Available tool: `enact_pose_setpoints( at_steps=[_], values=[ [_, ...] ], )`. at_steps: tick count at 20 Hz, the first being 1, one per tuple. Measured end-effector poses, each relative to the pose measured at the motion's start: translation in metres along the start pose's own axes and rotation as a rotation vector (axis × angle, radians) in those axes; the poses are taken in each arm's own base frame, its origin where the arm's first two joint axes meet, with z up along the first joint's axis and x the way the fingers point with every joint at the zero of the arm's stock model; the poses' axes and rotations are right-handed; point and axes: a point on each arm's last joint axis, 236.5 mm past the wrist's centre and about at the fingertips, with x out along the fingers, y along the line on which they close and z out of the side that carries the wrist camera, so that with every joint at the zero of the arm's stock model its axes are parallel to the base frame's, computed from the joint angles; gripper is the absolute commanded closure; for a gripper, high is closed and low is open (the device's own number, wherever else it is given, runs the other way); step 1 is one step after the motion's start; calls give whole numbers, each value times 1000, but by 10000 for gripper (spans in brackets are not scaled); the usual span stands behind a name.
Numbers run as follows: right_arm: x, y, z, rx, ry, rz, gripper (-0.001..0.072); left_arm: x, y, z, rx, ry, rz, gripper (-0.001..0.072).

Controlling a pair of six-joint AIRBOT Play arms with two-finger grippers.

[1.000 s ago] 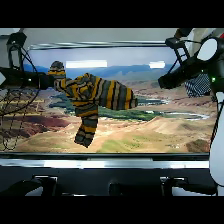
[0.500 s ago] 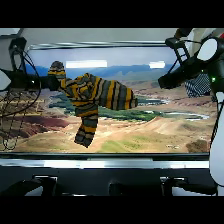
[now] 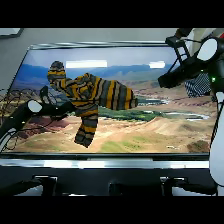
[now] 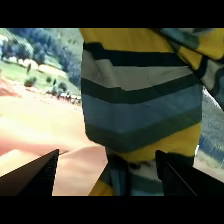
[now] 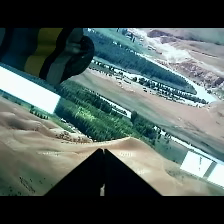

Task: Fold the clothes and pants, and hang the long-sleeved shirts on hangers.

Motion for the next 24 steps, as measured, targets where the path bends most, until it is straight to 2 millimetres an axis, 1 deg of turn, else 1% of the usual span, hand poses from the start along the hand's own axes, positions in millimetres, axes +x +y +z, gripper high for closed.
enact_pose_setpoints(
  at_steps=[3, 4, 5, 6, 7, 8, 9, 10, 11, 12, 13, 14, 15, 16, 17, 18, 20, 22, 23, 24],
  values=[
    [0, 0, 1, 3, -2, -1, 679, 31, 0, -8, -89, 38, -27, -13],
    [0, 0, 1, 2, -4, -1, 679, 39, -2, -8, -109, 43, -35, 17],
    [0, -1, 2, 2, -9, -2, 679, 45, -4, -9, -121, 51, -40, 242],
    [0, -1, 3, 2, -13, -4, 679, 51, -7, -10, -128, 58, -45, 607],
    [0, -1, 4, 2, -18, -4, 677, 54, -10, -9, -132, 61, -53, 686],
    [0, 0, 5, 4, -21, 0, 676, 56, -14, -9, -120, 64, -60, 687],
    [0, 1, 6, 15, -24, 5, 649, 57, -17, -9, -111, 69, -65, 686],
    [0, 2, 6, 35, -24, 10, 608, 57, -21, -9, -104, 76, -72, 686],
    [2, 2, 6, 50, -23, 11, 519, 57, -23, -10, -95, 85, -75, 686],
    [7, -1, 5, 66, -19, 0, 344, 57, -24, -12, -91, 97, -78, 686],
    [16, -8, 2, 92, -10, -23, 146, 57, -26, -14, -86, 104, -80, 686],
    [28, -17, -3, 135, 5, -52, 82, 57, -27, -15, -84, 111, -81, 685],
    [43, -24, -9, 186, 19, -77, 75, 57, -27, -16, -81, 118, -81, 685],
    [62, -27, -17, 252, 37, -80, 47, 57, -28, -16, -80, 118, -84, 686],
    [83, -25, -25, 319, 56, -67, 43, 57, -28, -17, -78, 122, -85, 686],
    [105, -18, -31, 383, 72, -28, 43, 57, -28, -19, -77, 130, -84, 685],
    [148, 11, -37, 515, 99, 107, 45, 56, -29, -19, -76, 132, -85, 686],
    [178, 40, -31, 611, 96, 257, 47, 56, -29, -21, -74, 140, -85, 685],
    [190, 51, -25, 651, 83, 325, 47, 56, -29, -22, -73, 145, -85, 686],
    [200, 58, -21, 690, 73, 373, 47, 56, -28, -23, -74, 149, -84, 686]
  ],
)
